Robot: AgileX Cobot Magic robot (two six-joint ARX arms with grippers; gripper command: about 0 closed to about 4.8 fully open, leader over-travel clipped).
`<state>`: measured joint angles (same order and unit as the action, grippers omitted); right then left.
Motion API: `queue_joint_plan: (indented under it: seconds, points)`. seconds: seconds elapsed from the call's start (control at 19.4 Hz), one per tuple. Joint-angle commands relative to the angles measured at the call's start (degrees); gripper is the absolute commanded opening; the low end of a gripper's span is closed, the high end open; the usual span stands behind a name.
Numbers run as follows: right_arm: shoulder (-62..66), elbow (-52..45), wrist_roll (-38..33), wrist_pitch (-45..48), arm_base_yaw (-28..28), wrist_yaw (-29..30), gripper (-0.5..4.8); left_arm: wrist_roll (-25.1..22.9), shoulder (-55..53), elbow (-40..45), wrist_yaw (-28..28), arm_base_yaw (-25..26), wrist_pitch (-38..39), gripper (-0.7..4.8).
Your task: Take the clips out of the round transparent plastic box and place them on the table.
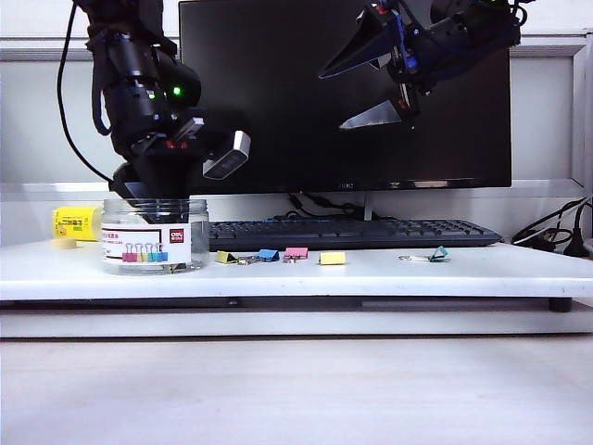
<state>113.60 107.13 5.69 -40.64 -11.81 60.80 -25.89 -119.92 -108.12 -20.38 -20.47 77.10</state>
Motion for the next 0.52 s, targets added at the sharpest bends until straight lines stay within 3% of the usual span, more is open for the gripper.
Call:
queue_joint_plan:
  seconds: [0.05, 0.21, 0.52]
  points:
    - [-0.3, 0.2, 0.4, 0.0, -0.1, 0.1, 4.29, 0.0, 0.2, -0.1, -0.2, -0.1, -0.8, 0.73]
    - [-0.3, 0.2, 0.4, 0.0, -0.1, -0.7, 4.29, 0.0, 0.2, -0.1, -0.3, -0.1, -1.6, 0.0]
    - [-0.3, 0.2, 0.4, -0.1, -0.1, -0.7, 4.29, 1.0, 0.2, -0.1, 1.8, -0.1, -3.3, -0.03]
